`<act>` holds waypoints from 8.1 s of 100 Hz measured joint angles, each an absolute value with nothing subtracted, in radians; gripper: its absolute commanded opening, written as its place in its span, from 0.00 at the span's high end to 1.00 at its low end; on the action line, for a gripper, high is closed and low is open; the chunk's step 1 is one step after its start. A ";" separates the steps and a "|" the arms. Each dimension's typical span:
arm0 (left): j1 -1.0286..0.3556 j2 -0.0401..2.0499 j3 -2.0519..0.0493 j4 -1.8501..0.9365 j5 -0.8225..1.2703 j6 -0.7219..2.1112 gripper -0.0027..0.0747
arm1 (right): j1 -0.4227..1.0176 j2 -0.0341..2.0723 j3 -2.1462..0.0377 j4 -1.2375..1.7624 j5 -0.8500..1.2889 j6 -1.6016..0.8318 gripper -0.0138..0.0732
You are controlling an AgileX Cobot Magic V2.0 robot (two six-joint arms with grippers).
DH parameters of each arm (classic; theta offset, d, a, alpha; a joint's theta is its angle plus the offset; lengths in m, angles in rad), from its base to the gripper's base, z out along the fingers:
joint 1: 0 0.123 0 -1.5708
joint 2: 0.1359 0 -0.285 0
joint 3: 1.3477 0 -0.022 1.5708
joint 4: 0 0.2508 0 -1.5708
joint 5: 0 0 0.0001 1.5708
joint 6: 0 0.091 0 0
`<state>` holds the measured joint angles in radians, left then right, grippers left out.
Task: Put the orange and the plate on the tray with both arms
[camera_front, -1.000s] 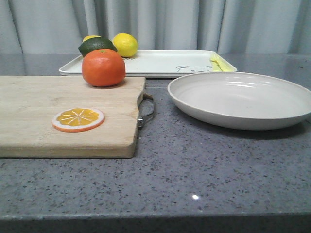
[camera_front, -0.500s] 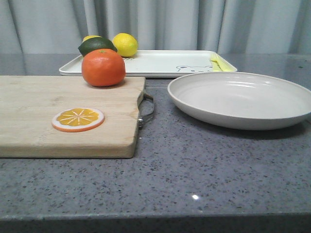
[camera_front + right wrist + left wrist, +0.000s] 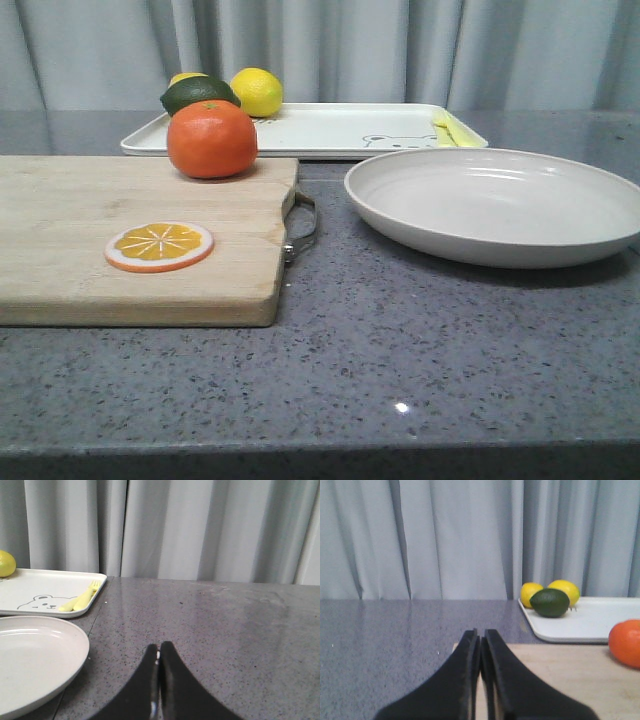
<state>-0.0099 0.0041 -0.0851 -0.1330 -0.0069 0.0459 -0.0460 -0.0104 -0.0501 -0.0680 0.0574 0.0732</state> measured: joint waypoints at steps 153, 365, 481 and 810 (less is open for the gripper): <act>-0.010 0.558 -0.482 -0.177 0.066 0.046 0.80 | -0.046 0.536 -0.493 -0.038 0.254 0.073 0.91; -0.415 1.749 -1.455 -0.257 0.739 0.046 0.22 | -0.046 0.536 -0.503 -0.038 0.240 0.073 0.91; -0.721 1.805 -1.666 -0.265 0.760 0.071 0.70 | -0.046 0.536 -0.503 -0.038 0.231 0.073 0.91; -0.711 0.689 -0.615 -0.197 0.491 -0.060 0.99 | 0.145 1.228 -1.114 0.033 0.850 0.073 0.41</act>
<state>-0.7110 0.6890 -0.6149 -0.1965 0.4909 -0.0603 0.1446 1.2276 -1.1137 0.0326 0.8502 0.0732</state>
